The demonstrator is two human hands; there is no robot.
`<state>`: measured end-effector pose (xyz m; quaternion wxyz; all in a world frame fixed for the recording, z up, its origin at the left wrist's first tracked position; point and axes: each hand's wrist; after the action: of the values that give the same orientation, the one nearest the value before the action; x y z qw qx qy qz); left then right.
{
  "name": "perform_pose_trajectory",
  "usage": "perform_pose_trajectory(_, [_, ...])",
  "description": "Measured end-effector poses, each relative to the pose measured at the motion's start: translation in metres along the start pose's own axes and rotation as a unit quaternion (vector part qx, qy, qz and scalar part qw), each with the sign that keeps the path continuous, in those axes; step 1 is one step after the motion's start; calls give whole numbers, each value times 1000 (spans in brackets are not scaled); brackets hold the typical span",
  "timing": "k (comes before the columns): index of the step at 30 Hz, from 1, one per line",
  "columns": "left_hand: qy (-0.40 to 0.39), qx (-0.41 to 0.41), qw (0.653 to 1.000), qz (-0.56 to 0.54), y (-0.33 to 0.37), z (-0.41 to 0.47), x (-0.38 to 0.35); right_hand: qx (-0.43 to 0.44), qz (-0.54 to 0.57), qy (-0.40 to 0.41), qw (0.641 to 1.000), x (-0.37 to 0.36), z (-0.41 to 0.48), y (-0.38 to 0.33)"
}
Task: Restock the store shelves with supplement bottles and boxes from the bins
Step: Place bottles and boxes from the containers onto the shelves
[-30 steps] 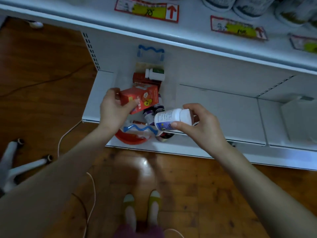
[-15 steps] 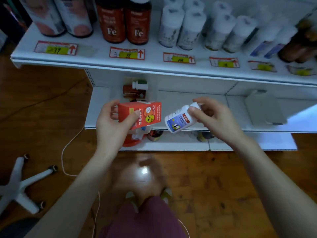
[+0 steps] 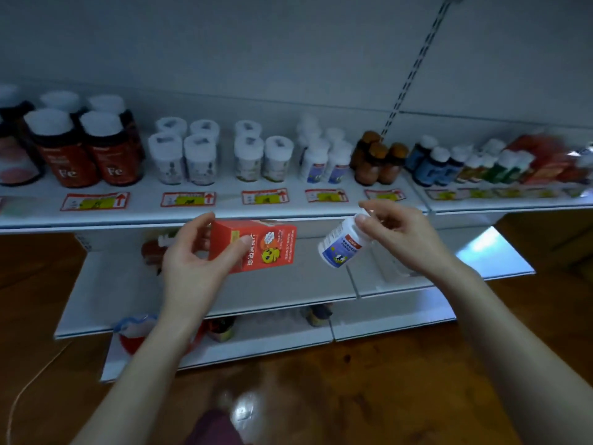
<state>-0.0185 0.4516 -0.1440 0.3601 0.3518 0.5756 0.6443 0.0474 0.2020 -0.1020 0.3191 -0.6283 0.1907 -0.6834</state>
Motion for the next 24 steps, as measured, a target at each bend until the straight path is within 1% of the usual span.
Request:
perform_pose_trajectory(3, [1,-15,1000,4,8,-7,-30,12,-8,14,1000,38,11,19])
perform_pose_trajectory(7, [9,-41,999,12,21,-4,-58,25,-12,34,999,66,36,32])
perform_pose_trajectory(13, [14,-77,996,31,43,24,-87,40,26,46,998,80,80,36])
perform_pose_trajectory(18, [-4,-74,997,13,51,55,-110,46,72,84,993,87,117,29])
perform_pose_trajectory(22, [-23,-70,997,-13,58,78,-128,65,31,123,990,96,151,24])
perform_pose_trajectory(24, [-26,-68,997,-19,61,86,-132,71,35,134,988,96,166,20])
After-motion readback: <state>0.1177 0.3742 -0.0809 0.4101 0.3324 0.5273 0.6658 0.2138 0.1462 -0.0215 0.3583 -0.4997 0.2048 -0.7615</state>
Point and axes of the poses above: each hand's wrist, its own z-axis towards the middle knuckle, its own x-axis out of the back of the hand, y = z × x, and after that the axes turned 7 degrees about -z, right-handed
